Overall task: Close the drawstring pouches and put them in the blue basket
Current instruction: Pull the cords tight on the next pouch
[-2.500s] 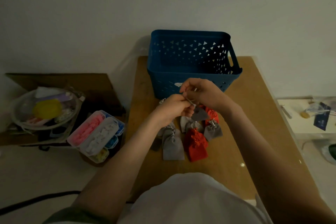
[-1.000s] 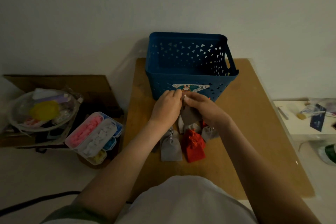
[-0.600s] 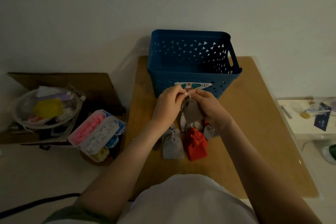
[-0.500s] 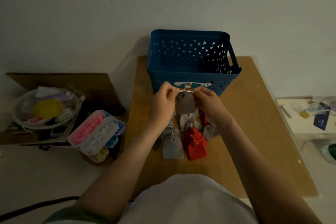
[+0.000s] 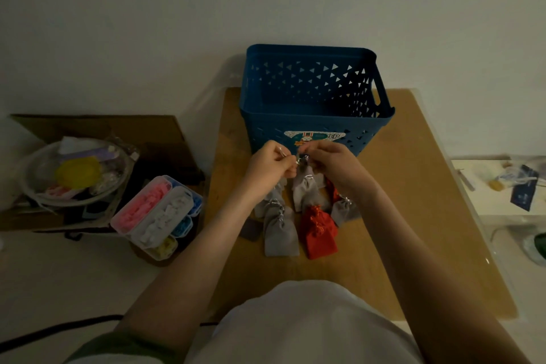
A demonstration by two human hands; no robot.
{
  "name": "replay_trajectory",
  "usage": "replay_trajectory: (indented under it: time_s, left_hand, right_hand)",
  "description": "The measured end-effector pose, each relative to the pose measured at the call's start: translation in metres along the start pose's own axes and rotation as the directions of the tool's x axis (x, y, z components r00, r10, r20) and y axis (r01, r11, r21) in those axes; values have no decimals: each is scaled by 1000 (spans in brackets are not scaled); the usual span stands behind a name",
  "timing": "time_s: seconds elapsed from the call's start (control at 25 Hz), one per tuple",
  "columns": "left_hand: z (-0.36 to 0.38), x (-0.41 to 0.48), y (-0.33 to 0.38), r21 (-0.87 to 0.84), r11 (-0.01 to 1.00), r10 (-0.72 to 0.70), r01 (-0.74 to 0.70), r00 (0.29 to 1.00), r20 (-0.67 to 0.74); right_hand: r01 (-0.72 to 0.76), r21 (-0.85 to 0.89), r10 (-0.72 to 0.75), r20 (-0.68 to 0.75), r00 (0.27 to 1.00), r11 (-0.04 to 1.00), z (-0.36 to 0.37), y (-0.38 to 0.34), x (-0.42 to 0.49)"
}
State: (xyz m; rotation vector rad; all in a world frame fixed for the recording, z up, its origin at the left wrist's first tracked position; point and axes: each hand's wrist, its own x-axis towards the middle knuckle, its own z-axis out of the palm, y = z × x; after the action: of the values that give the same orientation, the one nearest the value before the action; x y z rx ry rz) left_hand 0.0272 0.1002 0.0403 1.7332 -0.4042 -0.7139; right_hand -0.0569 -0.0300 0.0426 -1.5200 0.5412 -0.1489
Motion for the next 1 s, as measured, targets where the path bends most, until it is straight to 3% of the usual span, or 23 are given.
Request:
replay_trajectory:
  time_s: [0.12, 0.2, 0.52, 0.64, 0.8, 1.0]
  left_hand:
    - [-1, 1, 2, 62, 995, 70, -72, 997, 38]
    - [-3, 0, 4, 62, 993, 101, -104, 994, 45]
    - [-8, 4, 15, -26, 993, 115, -116, 993, -21]
    - [-7, 8, 11, 150, 978, 156, -142, 984, -87]
    - [4, 0, 4, 300, 932, 264, -203, 948, -177]
    - [6, -2, 6, 385, 895, 305, -225, 939, -161]
  right_hand:
    - [49, -198, -27, 114, 993, 979, 7, -1, -4]
    - [56, -222, -27, 129, 991, 973, 7, -2, -4]
    - [112, -113, -91, 172, 981, 987, 6, -8, -4]
    - [100, -99, -92, 84, 992, 990, 10, -7, -2]
    - [100, 131, -91, -70, 993, 986, 19, -5, -1]
    - [151, 234, -139, -65, 988, 960, 25, 3, -1]
